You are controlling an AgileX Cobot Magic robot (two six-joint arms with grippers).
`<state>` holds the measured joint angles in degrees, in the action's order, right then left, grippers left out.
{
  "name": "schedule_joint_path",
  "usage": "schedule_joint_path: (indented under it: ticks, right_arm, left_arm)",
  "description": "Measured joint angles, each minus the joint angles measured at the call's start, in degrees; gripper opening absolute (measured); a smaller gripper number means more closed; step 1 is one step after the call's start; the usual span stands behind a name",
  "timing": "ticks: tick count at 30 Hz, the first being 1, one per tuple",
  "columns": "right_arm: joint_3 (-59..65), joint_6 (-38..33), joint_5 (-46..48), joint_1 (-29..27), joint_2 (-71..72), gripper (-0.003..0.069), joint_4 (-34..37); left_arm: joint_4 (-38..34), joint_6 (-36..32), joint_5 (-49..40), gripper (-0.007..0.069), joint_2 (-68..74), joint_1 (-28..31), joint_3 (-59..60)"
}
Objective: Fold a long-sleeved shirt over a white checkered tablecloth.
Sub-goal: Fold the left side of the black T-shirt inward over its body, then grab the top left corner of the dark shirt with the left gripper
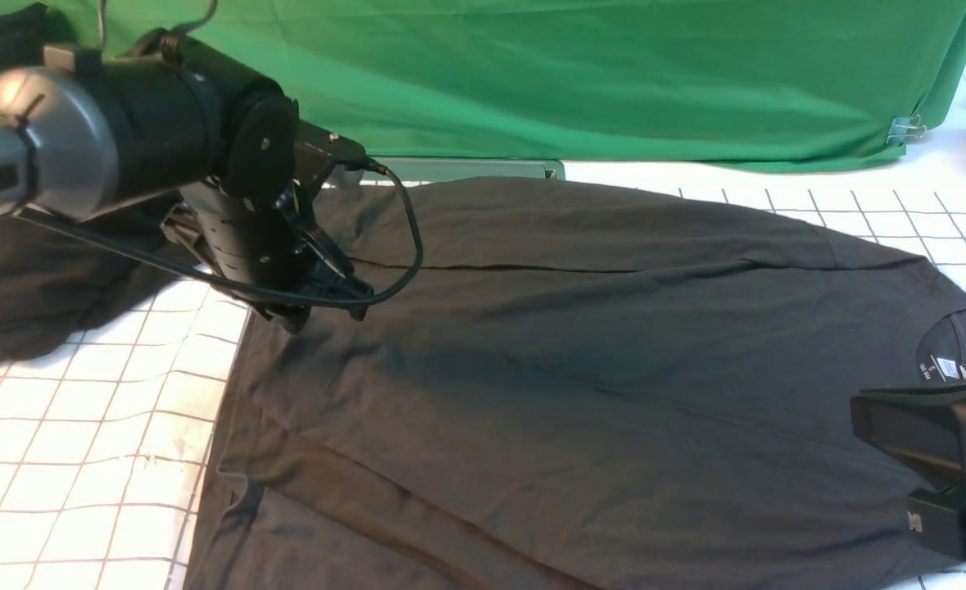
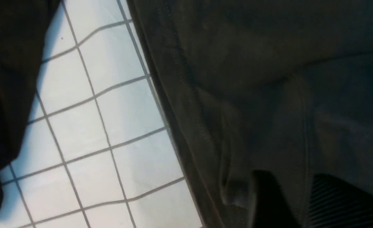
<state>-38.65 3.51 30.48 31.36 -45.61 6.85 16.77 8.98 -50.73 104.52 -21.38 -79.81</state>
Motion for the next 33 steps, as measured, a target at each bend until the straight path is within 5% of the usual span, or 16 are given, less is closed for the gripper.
schedule_joint_path:
  ticks: [5, 8, 20, 33]
  right_arm:
    - [0.0, 0.0, 0.1, 0.0, 0.0, 0.0008, 0.0]
    - [0.0, 0.0, 0.1, 0.0, 0.0, 0.0011, 0.0]
    - [0.0, 1.2, 0.3, 0.0, 0.0, 0.0010, 0.0]
    - [0.0, 1.3, 0.5, 0.0, 0.0, 0.0018, 0.0]
  left_arm:
    - [-1.4, 7.2, -2.0, 0.0445, 1.5, 2.0, -5.7]
    - [-6.5, 6.8, -1.7, 0.0470, 4.4, 5.2, -13.3]
    - [-12.3, 4.5, -2.6, 0.0414, 28.8, 11.2, -40.8]
    - [-9.4, 4.5, -0.1, 0.0412, 35.1, 11.5, -44.5]
